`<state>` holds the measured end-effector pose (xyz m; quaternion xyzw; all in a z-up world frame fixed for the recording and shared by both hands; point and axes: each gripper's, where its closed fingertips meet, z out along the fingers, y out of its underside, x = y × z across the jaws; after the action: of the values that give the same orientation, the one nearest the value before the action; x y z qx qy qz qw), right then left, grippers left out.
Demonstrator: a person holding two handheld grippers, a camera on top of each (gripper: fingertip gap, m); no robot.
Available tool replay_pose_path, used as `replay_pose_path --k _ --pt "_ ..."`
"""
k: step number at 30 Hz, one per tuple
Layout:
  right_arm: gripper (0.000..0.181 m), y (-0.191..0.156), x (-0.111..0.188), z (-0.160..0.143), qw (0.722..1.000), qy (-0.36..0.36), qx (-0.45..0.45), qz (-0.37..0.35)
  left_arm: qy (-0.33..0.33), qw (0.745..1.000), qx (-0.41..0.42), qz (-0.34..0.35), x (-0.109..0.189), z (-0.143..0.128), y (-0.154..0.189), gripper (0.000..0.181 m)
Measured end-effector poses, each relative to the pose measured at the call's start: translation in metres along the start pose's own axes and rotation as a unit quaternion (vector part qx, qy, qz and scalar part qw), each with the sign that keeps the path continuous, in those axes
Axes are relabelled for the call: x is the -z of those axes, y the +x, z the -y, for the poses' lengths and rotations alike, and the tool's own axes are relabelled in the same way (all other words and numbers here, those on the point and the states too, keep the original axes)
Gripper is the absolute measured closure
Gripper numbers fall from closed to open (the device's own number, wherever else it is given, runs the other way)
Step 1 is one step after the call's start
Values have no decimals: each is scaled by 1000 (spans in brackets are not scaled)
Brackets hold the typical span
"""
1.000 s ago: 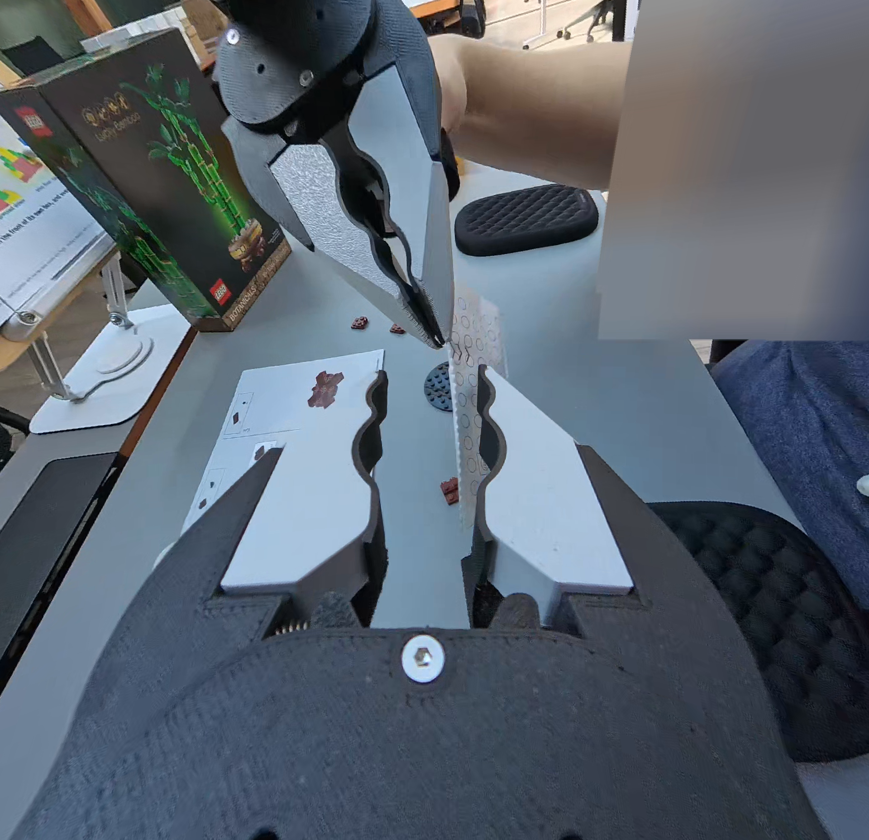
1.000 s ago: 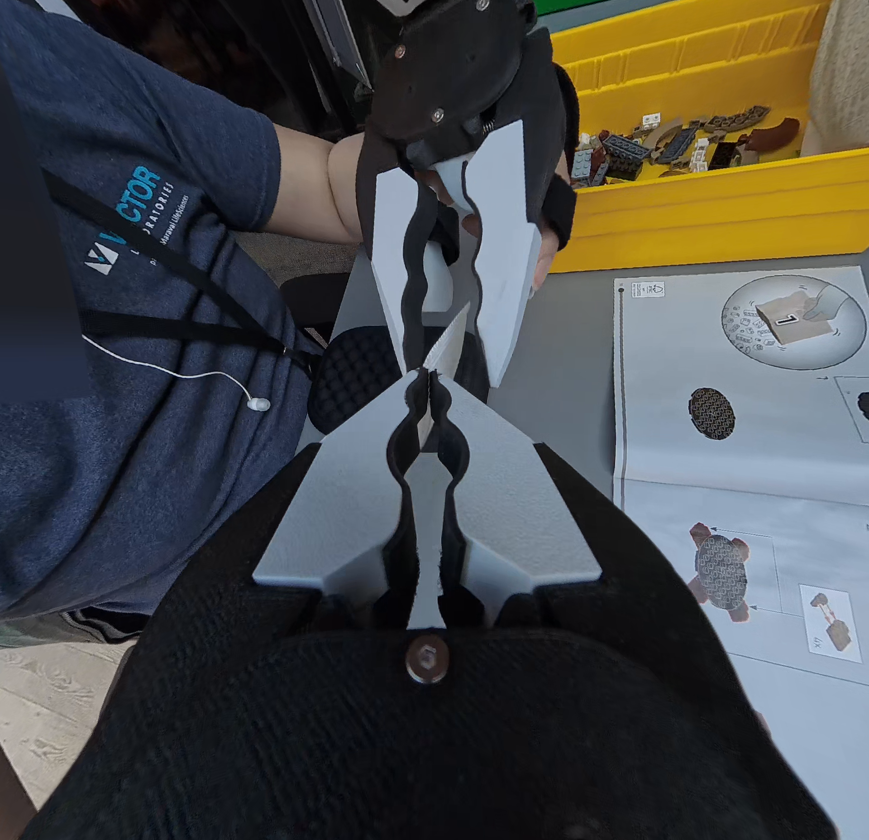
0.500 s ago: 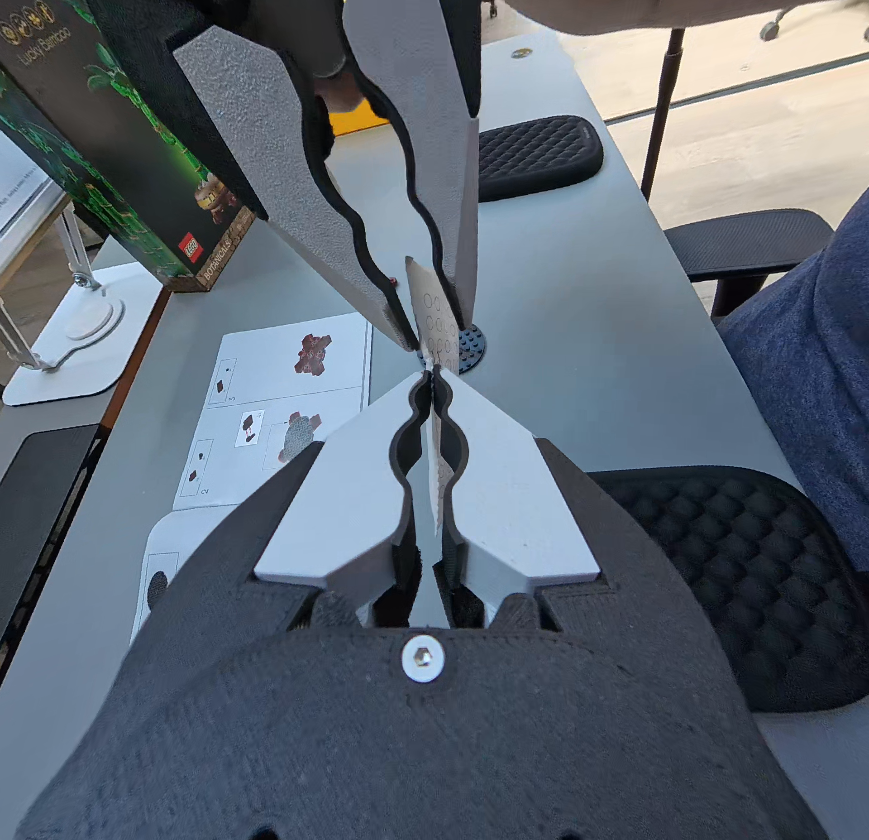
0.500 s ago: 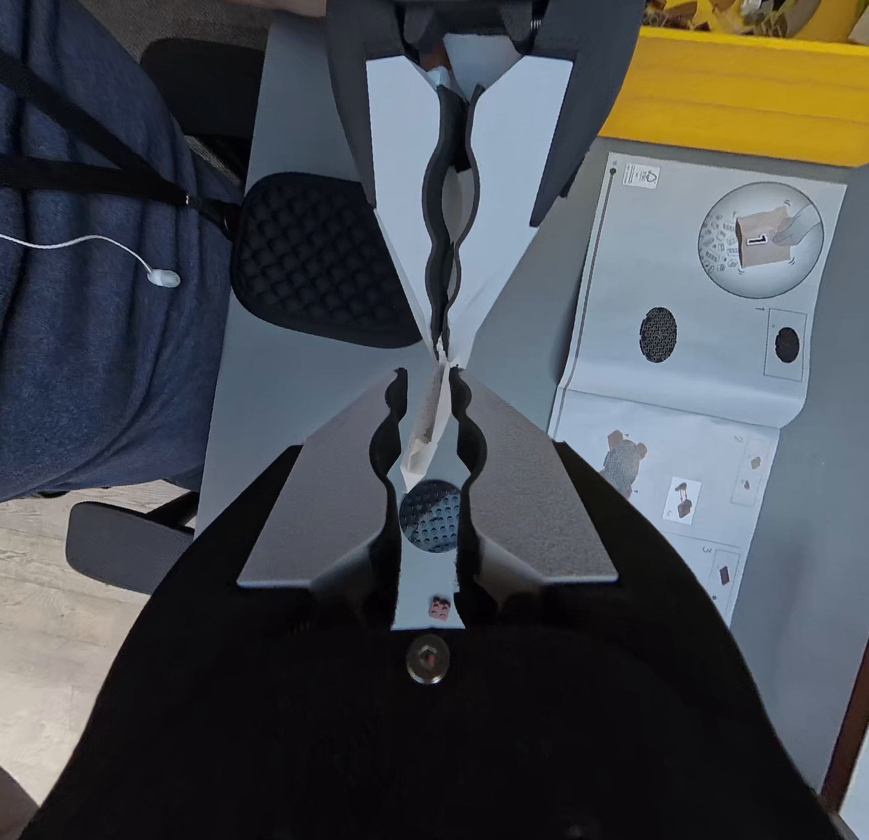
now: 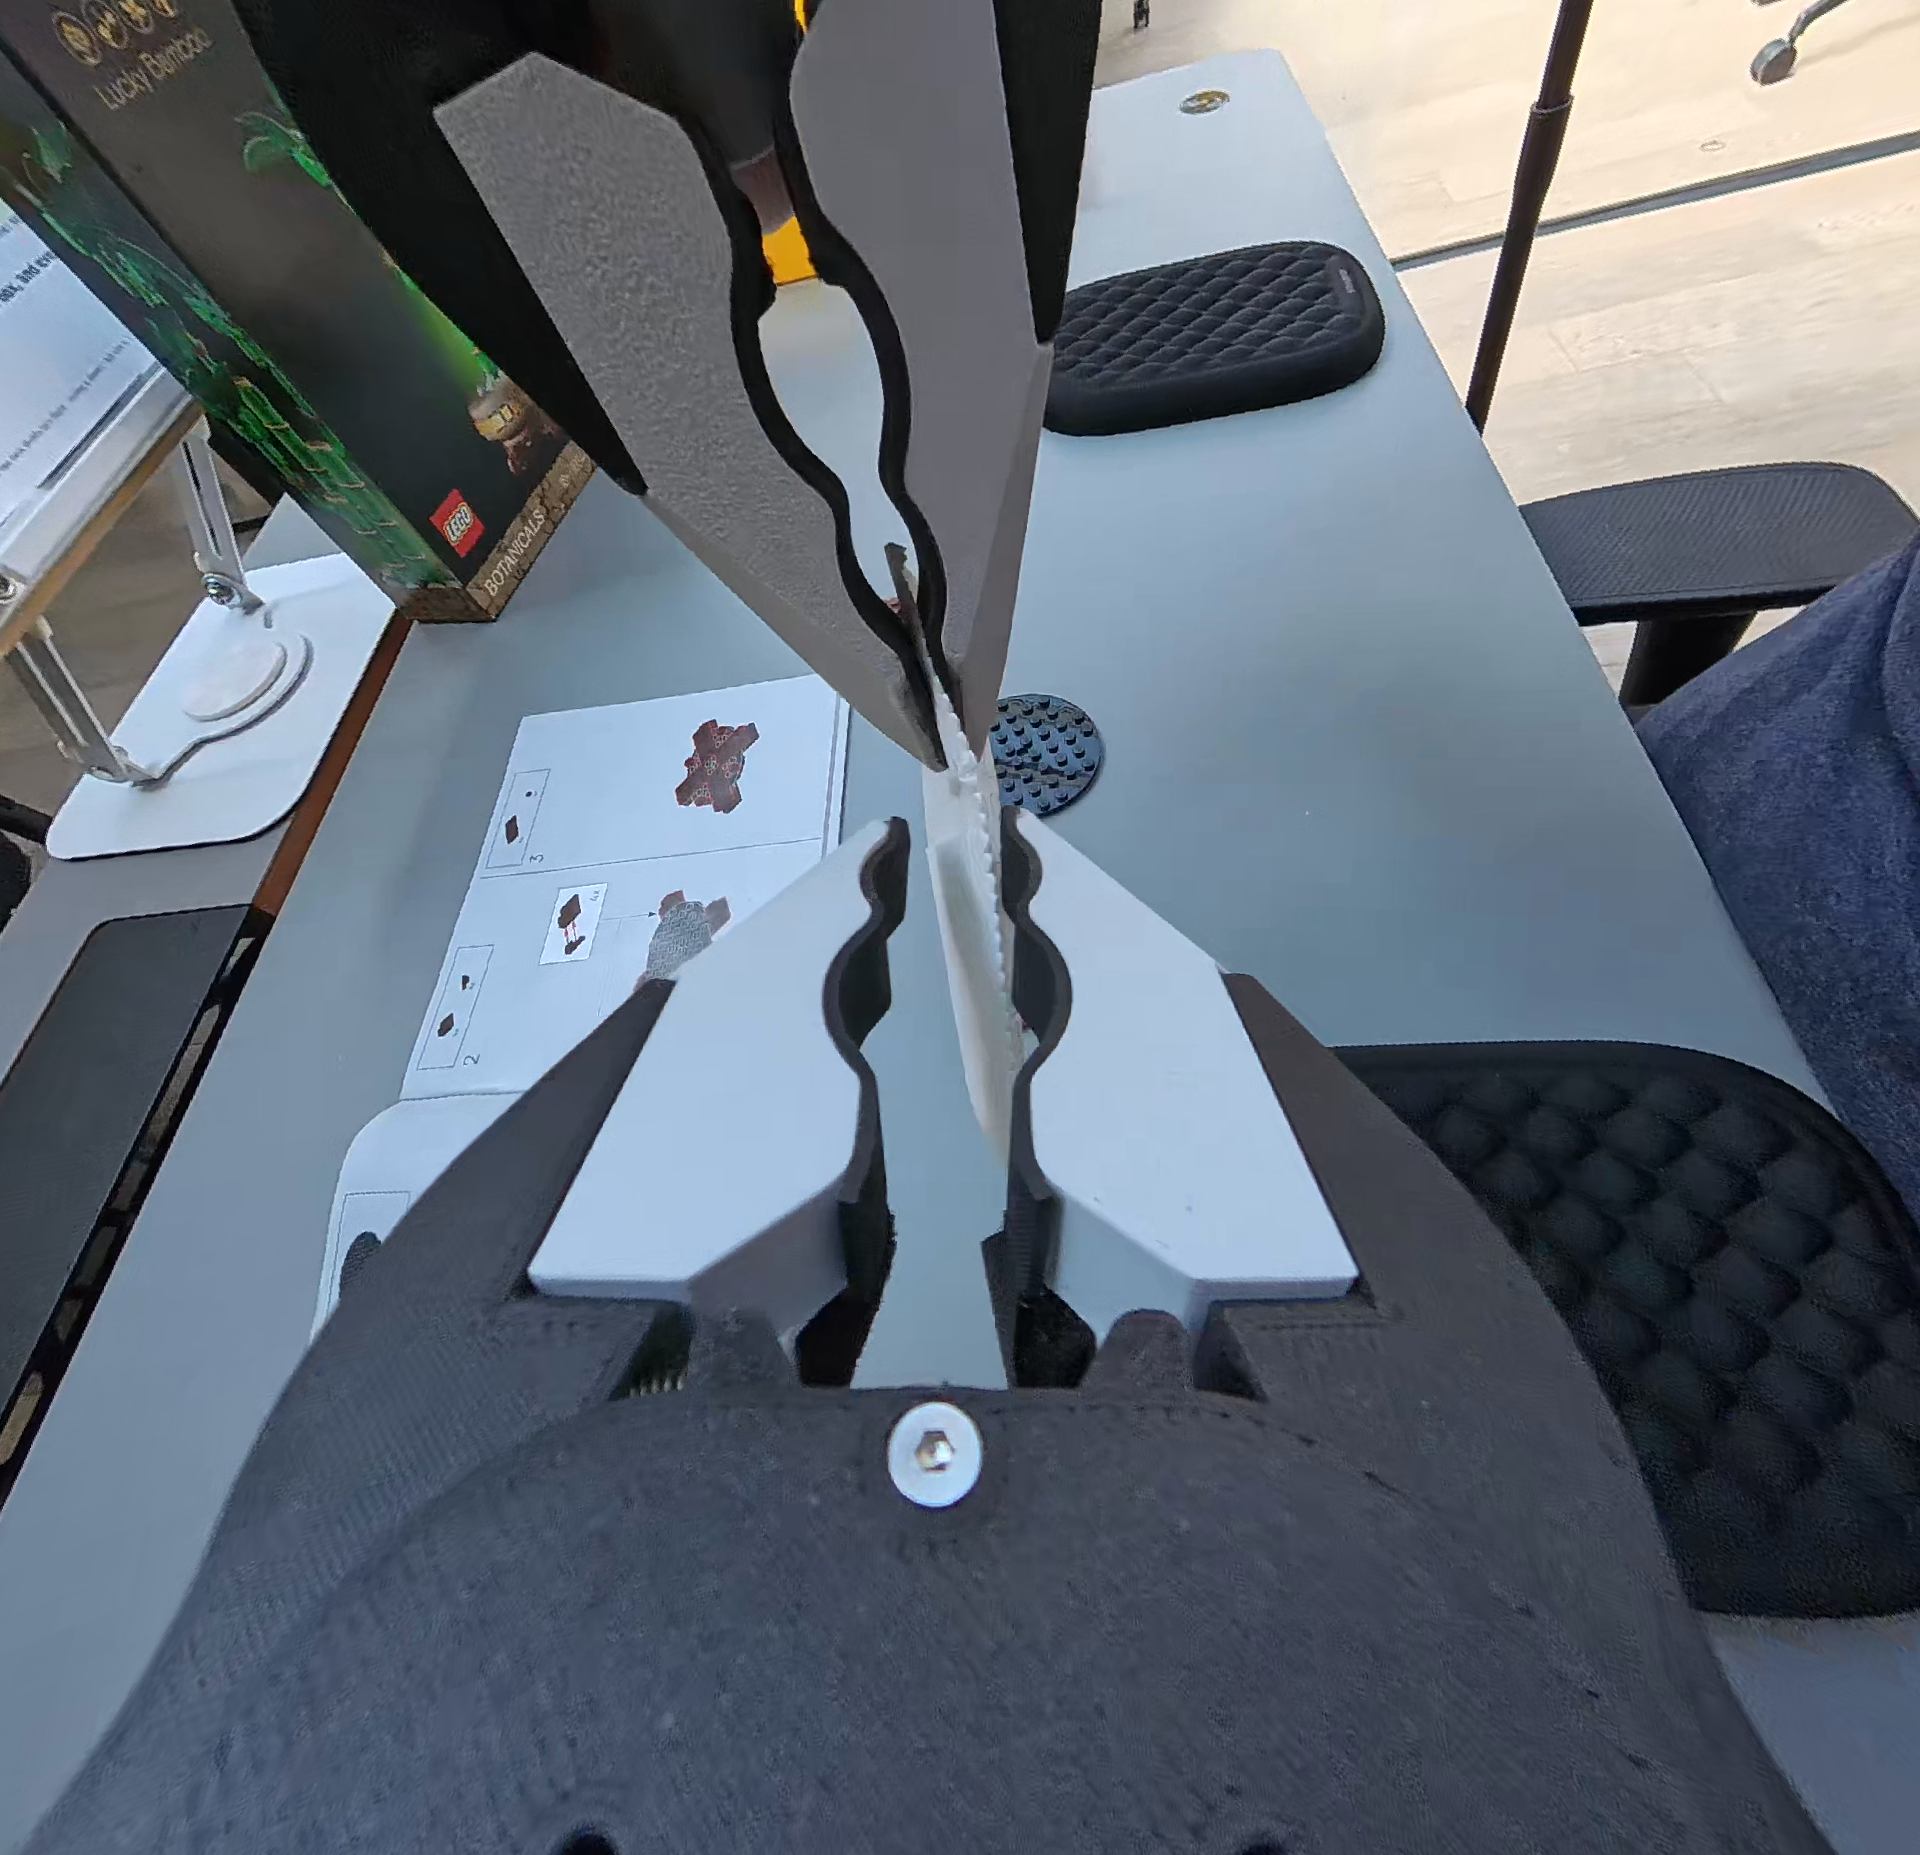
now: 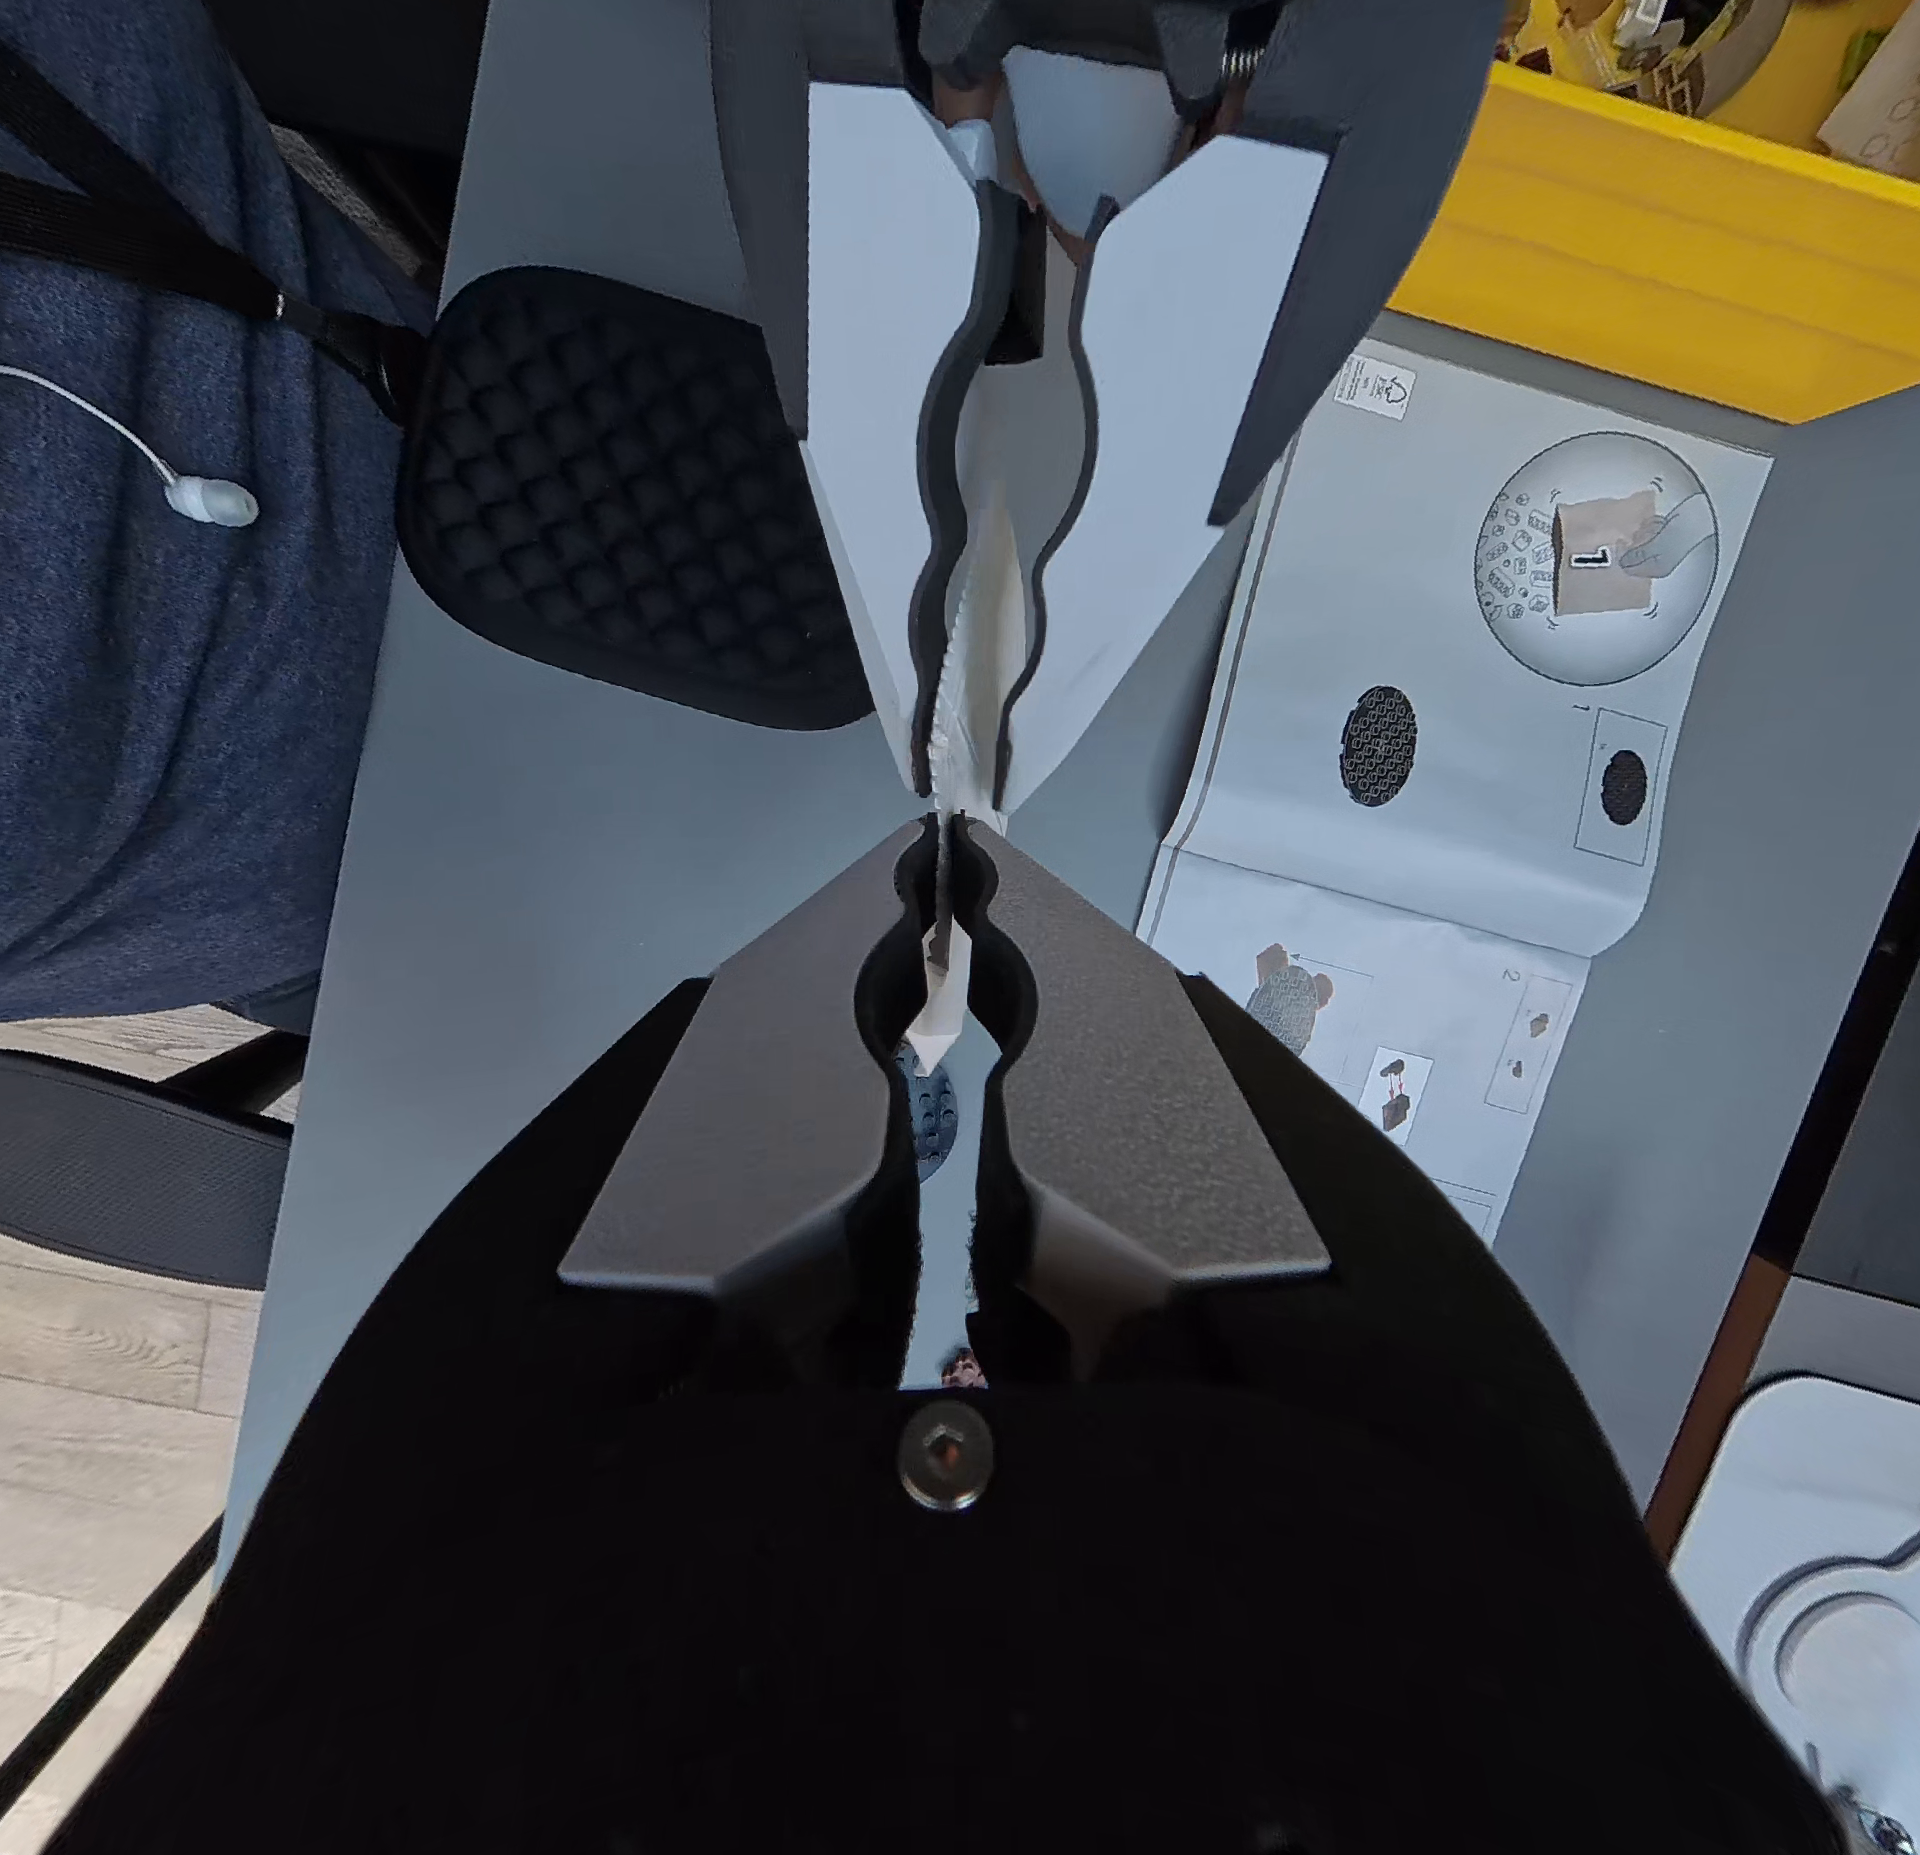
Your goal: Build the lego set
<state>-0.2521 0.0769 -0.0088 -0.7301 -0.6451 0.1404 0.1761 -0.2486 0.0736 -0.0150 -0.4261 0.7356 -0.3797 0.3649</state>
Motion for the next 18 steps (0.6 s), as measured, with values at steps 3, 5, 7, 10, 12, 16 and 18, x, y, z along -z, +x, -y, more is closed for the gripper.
replay_pose_path --k 3,5,7,10,12,16,18 --pt "181 1 -1 0 1000 3 15 -8 3 1000 3 -8 -5 -2 1 178" --pt "181 2 0 1 999 19 34 -25 6 1000 17 -18 -3 -1 1 179" --pt "181 4 6 6 995 52 59 -56 27 998 42 -25 2 4 -3 179" --pt "181 -1 20 19 981 124 104 -102 78 989 98 -76 15 20 0 180" --pt "181 -6 25 24 971 152 131 -131 100 982 120 -103 21 27 4 180" --pt "181 -11 26 24 953 179 159 -184 111 973 151 -134 21 31 9 181" --pt "181 -11 24 22 950 177 165 -198 106 972 161 -136 19 31 9 181"
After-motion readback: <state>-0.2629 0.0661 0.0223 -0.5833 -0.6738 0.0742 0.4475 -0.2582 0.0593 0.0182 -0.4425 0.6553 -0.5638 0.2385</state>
